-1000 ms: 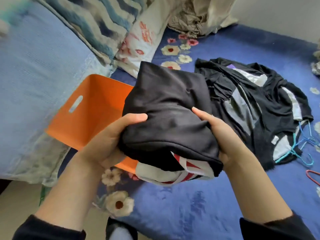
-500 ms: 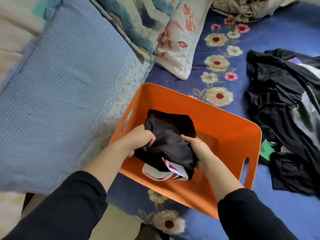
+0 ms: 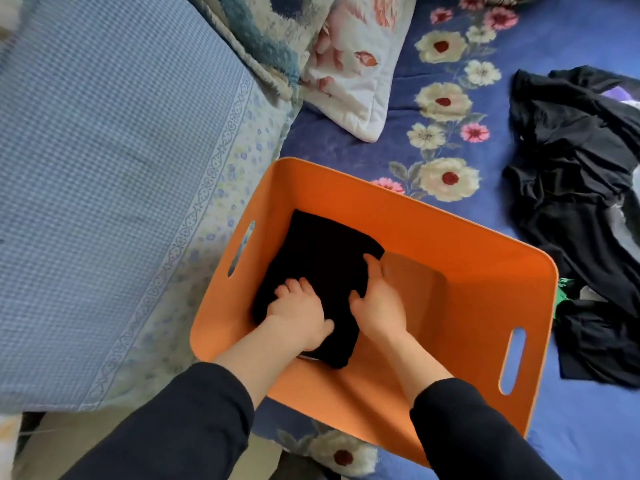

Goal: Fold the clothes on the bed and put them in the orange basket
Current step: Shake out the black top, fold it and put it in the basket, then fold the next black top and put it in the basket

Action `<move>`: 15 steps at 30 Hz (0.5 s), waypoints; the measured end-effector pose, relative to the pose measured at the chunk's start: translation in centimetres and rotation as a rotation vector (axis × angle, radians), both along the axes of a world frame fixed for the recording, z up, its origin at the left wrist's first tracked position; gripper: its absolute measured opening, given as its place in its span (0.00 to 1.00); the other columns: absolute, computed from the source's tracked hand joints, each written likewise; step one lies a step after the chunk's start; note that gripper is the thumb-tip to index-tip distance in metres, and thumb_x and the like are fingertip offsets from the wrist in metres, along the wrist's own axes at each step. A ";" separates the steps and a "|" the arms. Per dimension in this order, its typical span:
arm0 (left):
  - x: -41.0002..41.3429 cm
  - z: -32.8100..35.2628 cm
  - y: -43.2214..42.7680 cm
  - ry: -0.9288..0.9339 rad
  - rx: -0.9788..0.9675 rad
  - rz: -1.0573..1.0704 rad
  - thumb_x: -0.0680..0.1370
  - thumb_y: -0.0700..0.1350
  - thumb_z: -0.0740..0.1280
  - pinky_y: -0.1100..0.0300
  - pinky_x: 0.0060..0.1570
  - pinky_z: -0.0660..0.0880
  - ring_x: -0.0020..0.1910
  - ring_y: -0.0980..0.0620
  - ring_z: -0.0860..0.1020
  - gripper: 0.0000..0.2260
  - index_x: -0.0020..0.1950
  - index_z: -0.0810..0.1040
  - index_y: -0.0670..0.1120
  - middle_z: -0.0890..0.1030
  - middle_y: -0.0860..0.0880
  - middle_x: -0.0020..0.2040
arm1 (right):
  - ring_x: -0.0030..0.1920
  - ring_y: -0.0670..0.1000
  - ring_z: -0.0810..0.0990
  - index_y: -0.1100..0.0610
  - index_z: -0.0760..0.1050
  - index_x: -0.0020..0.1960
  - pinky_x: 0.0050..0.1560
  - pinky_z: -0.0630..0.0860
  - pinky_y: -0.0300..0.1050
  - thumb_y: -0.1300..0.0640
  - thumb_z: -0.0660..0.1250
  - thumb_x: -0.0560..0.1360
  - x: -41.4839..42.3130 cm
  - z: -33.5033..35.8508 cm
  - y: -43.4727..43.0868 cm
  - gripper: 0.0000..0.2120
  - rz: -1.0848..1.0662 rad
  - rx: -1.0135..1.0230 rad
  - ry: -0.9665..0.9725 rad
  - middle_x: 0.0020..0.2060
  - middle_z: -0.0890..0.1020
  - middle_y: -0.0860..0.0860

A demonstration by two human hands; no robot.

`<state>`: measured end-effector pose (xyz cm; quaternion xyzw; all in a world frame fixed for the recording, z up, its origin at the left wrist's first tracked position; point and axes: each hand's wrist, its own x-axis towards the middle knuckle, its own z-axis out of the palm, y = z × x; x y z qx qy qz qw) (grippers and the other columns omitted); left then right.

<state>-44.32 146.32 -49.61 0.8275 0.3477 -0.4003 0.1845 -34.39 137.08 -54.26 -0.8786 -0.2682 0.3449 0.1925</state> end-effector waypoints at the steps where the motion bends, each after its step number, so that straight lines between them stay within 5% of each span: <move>1: 0.2 -0.9 -0.2 0.105 -0.085 0.012 0.79 0.61 0.60 0.46 0.70 0.62 0.74 0.34 0.55 0.43 0.77 0.42 0.34 0.51 0.33 0.76 | 0.62 0.57 0.76 0.49 0.53 0.77 0.48 0.77 0.48 0.58 0.64 0.74 0.4 0.0 0.2 0.35 0.111 0.003 0.005 0.76 0.58 0.51; 3: -0.2 -3.4 -0.4 0.279 -0.151 0.069 0.77 0.64 0.60 0.44 0.72 0.59 0.75 0.30 0.49 0.47 0.76 0.37 0.34 0.42 0.31 0.76 | 0.77 0.55 0.52 0.47 0.49 0.79 0.71 0.64 0.52 0.57 0.67 0.72 1.0 -0.4 0.1 0.41 0.321 -0.084 0.104 0.78 0.46 0.47; 6: -1.3 -6.0 -0.6 0.404 -0.091 0.133 0.75 0.66 0.62 0.45 0.73 0.59 0.76 0.33 0.45 0.52 0.75 0.33 0.35 0.39 0.33 0.76 | 0.77 0.55 0.33 0.43 0.36 0.78 0.75 0.46 0.57 0.49 0.74 0.69 1.2 -1.8 -1.1 0.54 0.600 -0.338 0.094 0.76 0.33 0.47; 10: -1.4 -6.4 -0.3 0.439 -0.023 0.166 0.73 0.68 0.64 0.46 0.72 0.58 0.77 0.36 0.46 0.54 0.75 0.31 0.37 0.41 0.35 0.77 | 0.77 0.57 0.34 0.44 0.30 0.76 0.75 0.46 0.56 0.50 0.67 0.76 0.5 -3.2 -2.1 0.48 0.659 -0.411 -0.087 0.76 0.32 0.51; 13: -1.5 -6.4 0.3 0.443 -0.035 0.145 0.73 0.67 0.63 0.45 0.73 0.58 0.76 0.36 0.49 0.54 0.76 0.33 0.37 0.43 0.34 0.77 | 0.77 0.56 0.37 0.46 0.37 0.78 0.75 0.48 0.56 0.57 0.65 0.76 0.7 -2.6 -1.4 0.44 0.589 -0.359 0.040 0.77 0.35 0.50; 15: -1.1 -5.5 0.8 0.390 -0.084 0.177 0.74 0.65 0.64 0.47 0.73 0.59 0.75 0.36 0.53 0.50 0.78 0.39 0.37 0.49 0.34 0.77 | 0.78 0.56 0.48 0.50 0.47 0.79 0.73 0.57 0.52 0.56 0.65 0.77 1.8 -1.0 -1.1 0.38 0.498 -0.306 0.162 0.79 0.45 0.51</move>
